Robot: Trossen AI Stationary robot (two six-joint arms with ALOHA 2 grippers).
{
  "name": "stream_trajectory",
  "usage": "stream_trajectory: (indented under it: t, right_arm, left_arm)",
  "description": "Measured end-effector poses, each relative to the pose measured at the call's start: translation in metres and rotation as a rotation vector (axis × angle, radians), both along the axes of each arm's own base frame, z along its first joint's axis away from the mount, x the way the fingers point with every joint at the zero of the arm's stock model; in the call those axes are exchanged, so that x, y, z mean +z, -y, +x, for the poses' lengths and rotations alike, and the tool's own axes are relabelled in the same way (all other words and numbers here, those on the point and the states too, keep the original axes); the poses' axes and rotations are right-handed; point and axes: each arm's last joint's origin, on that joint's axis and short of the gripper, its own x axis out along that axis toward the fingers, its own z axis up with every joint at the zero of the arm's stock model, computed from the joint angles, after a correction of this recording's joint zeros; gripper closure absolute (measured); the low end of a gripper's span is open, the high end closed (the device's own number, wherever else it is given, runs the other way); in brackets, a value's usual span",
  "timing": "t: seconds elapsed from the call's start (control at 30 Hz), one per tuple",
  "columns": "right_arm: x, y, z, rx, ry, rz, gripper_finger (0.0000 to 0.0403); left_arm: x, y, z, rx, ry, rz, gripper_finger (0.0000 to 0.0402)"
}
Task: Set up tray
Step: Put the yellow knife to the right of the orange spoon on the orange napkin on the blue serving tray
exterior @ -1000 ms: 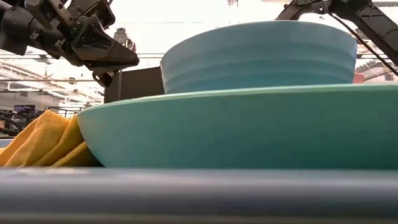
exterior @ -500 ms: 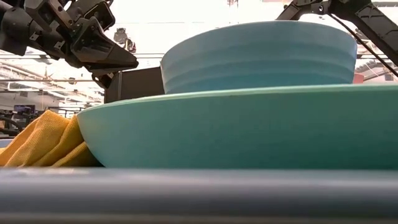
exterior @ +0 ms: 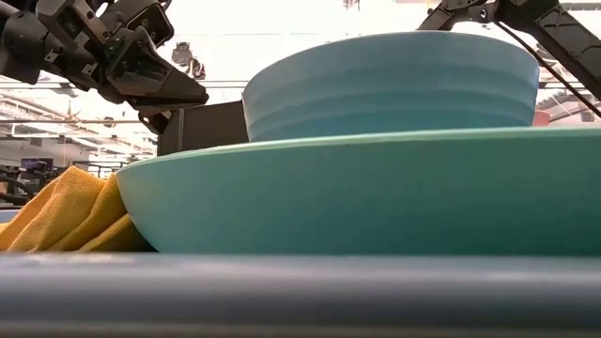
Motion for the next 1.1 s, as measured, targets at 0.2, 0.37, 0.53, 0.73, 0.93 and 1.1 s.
stream_trajectory:
  t: [0.2, 0.37, 0.53, 0.73, 0.93, 1.1]
  right_arm:
    - [0.000, 0.001, 0.002, 0.002, 0.013, -0.012, 0.0360]
    - [0.000, 0.001, 0.003, 0.012, 0.016, -0.048, 0.0368]
    - [0.002, 0.000, 0.004, 0.023, 0.019, -0.067, 0.0399]
    - [0.003, 0.001, 0.006, 0.012, 0.041, -0.080, 0.0387]
    - [0.003, 0.001, 0.006, -0.011, 0.032, -0.075, 0.0343]
    - [0.005, 0.003, 0.009, -0.013, 0.068, -0.103, 0.0289]
  left_arm:
    - [0.000, 0.000, 0.000, 0.000, 0.000, 0.000, 0.0357]
    - [0.000, 0.000, 0.000, 0.001, -0.001, -0.002, 0.0357]
    - [-0.002, 0.001, -0.001, 0.000, -0.022, -0.005, 0.0357]
    - [-0.003, 0.007, -0.003, -0.019, -0.029, -0.006, 0.0357]
    - [-0.003, 0.013, -0.005, -0.050, -0.029, 0.005, 0.0357]
    - [-0.003, 0.017, -0.007, -0.054, -0.026, 0.017, 0.0357]
